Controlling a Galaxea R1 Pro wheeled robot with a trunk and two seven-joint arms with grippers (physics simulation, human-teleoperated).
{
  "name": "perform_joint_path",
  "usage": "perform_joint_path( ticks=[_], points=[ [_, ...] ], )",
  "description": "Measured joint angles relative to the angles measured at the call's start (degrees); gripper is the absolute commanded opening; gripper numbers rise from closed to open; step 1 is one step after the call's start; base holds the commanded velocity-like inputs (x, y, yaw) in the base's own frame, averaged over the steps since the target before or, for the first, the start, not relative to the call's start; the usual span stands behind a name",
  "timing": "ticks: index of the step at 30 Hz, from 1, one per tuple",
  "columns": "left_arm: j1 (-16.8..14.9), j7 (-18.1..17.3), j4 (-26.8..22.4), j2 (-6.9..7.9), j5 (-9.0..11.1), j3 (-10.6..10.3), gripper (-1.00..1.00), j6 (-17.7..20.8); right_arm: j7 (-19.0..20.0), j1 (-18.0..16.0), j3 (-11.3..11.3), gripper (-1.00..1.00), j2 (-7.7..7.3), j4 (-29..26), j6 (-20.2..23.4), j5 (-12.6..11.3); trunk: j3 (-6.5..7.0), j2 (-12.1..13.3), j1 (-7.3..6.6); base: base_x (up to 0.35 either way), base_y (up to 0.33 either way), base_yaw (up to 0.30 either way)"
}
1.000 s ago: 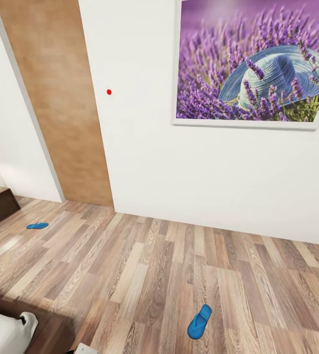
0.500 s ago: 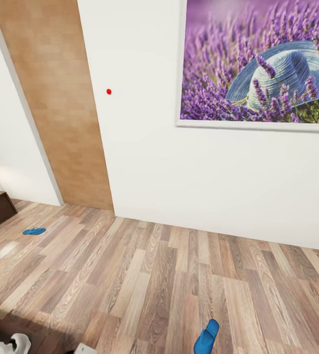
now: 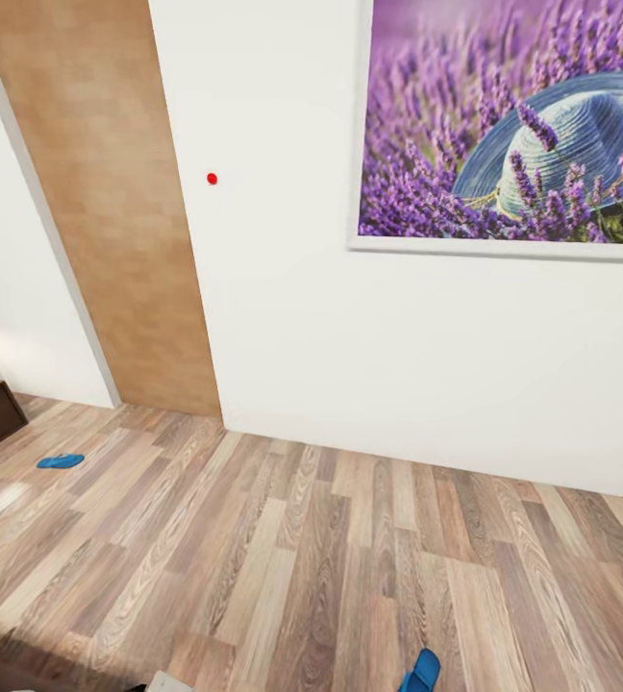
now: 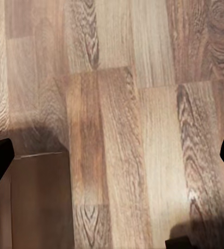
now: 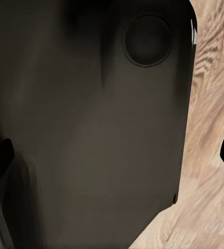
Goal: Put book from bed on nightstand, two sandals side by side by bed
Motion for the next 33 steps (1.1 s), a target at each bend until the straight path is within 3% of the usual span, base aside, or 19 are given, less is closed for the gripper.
perform_joint_path(
  ticks=[15,33],
  points=[
    [0.0,0.0,0.0,0.00,0.0,-0.2,1.00,0.0,0.0,0.0,0.0,1.00,0.05,0.0,0.0,0.0,0.25,0.0,0.01,0.033,0.017,-0.125],
    [0.0,0.0,0.0,0.00,0.0,-0.2,1.00,0.0,0.1,0.0,0.1,1.00,0.09,0.0,0.0,0.0,0.30,0.0,0.01,0.003,0.022,-0.027]
  ],
)
